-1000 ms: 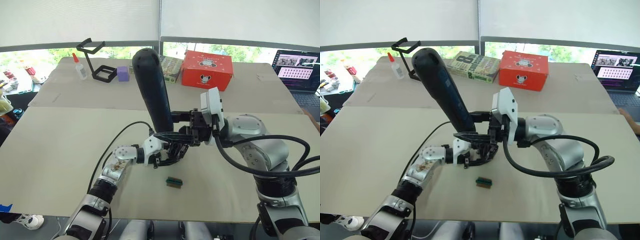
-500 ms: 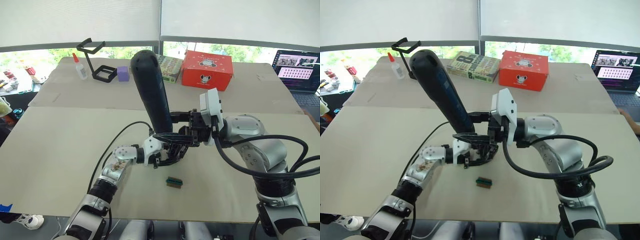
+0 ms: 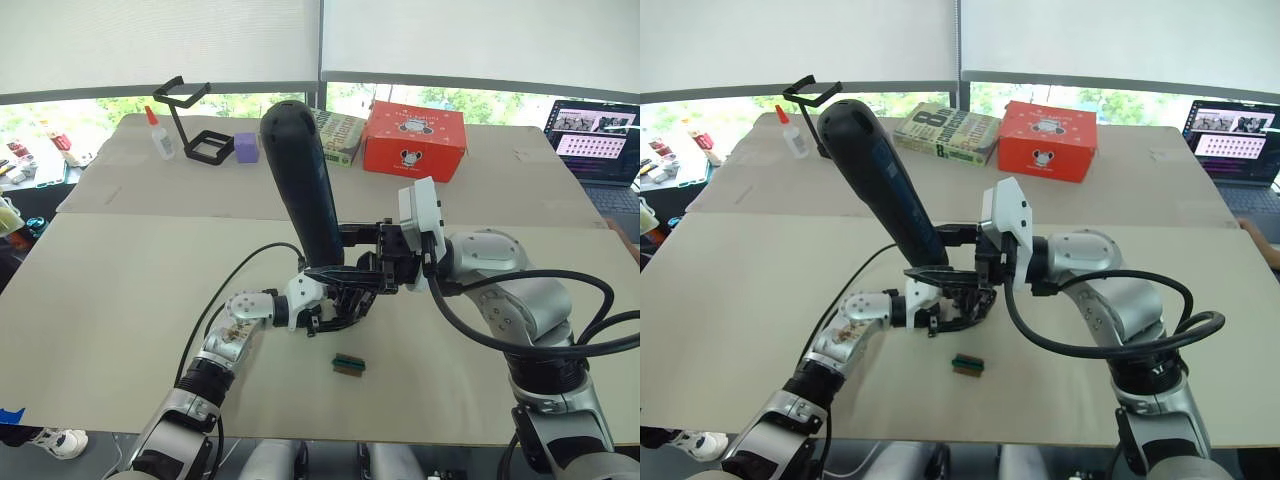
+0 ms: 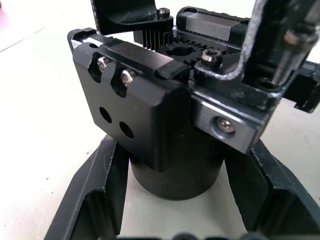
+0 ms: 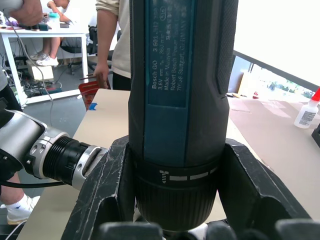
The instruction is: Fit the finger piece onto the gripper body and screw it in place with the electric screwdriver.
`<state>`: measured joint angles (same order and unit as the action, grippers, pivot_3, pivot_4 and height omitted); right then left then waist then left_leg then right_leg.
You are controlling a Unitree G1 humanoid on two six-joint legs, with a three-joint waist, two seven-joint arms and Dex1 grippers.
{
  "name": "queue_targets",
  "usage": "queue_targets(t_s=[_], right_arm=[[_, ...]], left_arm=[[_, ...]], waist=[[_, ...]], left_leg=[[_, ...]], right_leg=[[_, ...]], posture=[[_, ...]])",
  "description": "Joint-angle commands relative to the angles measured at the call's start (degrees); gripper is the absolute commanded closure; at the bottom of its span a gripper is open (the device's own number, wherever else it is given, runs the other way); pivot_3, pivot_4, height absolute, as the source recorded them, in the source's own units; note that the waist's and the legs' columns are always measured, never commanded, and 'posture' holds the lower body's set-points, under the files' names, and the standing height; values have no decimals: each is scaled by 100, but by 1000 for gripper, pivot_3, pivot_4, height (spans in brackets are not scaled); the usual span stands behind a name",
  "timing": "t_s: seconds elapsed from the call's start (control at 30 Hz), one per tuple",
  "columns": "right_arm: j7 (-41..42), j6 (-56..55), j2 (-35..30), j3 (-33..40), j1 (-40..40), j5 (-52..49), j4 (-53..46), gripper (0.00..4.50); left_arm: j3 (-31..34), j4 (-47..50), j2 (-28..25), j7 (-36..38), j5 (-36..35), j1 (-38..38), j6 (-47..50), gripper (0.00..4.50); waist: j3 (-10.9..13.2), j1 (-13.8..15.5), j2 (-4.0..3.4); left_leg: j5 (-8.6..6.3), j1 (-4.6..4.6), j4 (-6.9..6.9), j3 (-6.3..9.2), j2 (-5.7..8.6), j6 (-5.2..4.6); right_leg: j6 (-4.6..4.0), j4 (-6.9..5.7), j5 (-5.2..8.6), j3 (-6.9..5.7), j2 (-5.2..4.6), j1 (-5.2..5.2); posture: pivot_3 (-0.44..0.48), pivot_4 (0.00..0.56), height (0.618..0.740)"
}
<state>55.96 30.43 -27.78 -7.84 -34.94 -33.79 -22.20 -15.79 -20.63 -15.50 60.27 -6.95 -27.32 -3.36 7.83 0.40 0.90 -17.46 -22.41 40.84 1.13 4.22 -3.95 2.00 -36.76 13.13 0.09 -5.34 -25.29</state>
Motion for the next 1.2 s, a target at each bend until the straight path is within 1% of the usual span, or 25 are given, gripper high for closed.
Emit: queue_targets(t_s=[0.03, 1.2], right_arm=[[-30, -172, 13, 145, -109, -42, -170, 2589], [-74, 7, -24, 168, -239, -187, -216, 2589]], left_arm=[[45, 183, -13, 19, -71, -11, 6, 2194], [40, 161, -28, 47, -56, -35, -23, 2194]], waist=[[0, 0, 0], [0, 0, 0]], left_leg=[[0, 0, 0, 0, 0, 0], [0, 0, 0, 0, 0, 0]], right_leg=[[0, 0, 0, 0, 0, 0], [0, 0, 0, 0, -1, 0]], posture=[[0, 150, 740], [0, 150, 740]])
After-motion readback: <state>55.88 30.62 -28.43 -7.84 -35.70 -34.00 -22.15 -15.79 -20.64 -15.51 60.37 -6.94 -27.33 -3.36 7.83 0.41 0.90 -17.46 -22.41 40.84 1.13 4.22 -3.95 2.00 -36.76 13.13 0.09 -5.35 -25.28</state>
